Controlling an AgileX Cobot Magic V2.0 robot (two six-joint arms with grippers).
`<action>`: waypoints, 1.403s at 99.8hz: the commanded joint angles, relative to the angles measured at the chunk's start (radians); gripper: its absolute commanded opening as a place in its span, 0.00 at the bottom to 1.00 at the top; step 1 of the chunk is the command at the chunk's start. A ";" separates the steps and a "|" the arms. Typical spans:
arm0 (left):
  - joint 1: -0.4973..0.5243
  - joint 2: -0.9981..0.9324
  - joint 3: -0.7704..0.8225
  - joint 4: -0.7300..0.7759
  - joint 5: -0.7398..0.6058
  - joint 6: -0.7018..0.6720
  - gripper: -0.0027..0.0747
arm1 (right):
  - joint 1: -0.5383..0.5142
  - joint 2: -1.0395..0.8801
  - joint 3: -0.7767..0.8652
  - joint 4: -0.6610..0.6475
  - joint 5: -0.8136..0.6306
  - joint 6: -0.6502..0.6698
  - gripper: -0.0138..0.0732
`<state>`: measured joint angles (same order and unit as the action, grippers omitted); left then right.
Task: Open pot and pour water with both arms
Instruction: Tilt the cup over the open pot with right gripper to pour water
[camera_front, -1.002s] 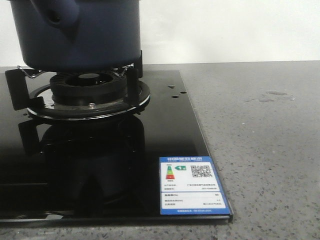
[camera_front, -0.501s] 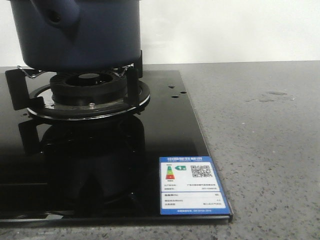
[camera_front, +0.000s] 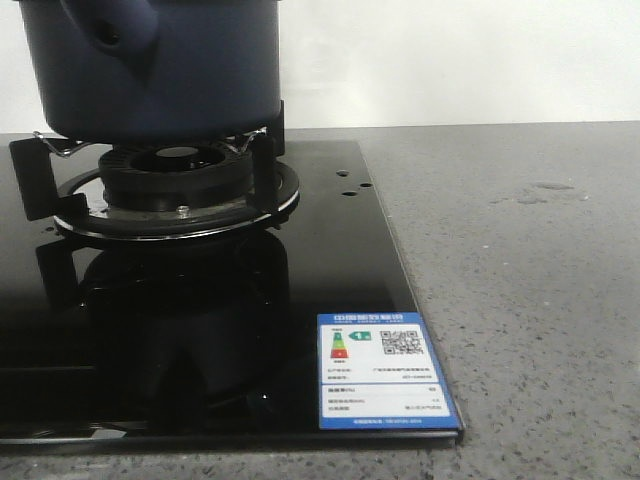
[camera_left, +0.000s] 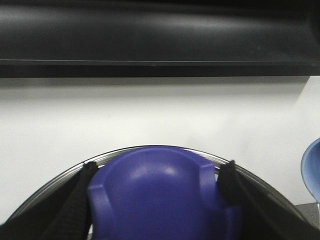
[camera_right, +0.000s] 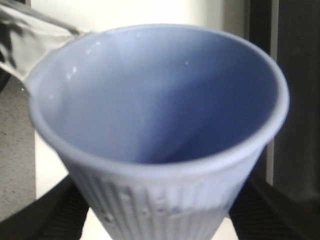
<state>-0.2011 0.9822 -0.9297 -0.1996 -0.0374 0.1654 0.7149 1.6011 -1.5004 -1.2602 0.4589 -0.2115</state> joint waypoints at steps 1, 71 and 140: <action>0.003 -0.022 -0.033 -0.003 -0.108 -0.004 0.52 | 0.005 -0.047 -0.042 -0.084 -0.029 0.000 0.52; 0.003 -0.022 -0.033 -0.003 -0.108 -0.004 0.52 | 0.005 -0.047 -0.042 -0.182 -0.103 0.000 0.52; 0.003 -0.022 -0.033 -0.003 -0.108 -0.004 0.52 | 0.005 -0.047 -0.042 -0.186 -0.103 0.000 0.52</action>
<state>-0.2011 0.9822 -0.9297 -0.1996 -0.0374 0.1654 0.7157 1.6011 -1.5027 -1.4078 0.3673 -0.2133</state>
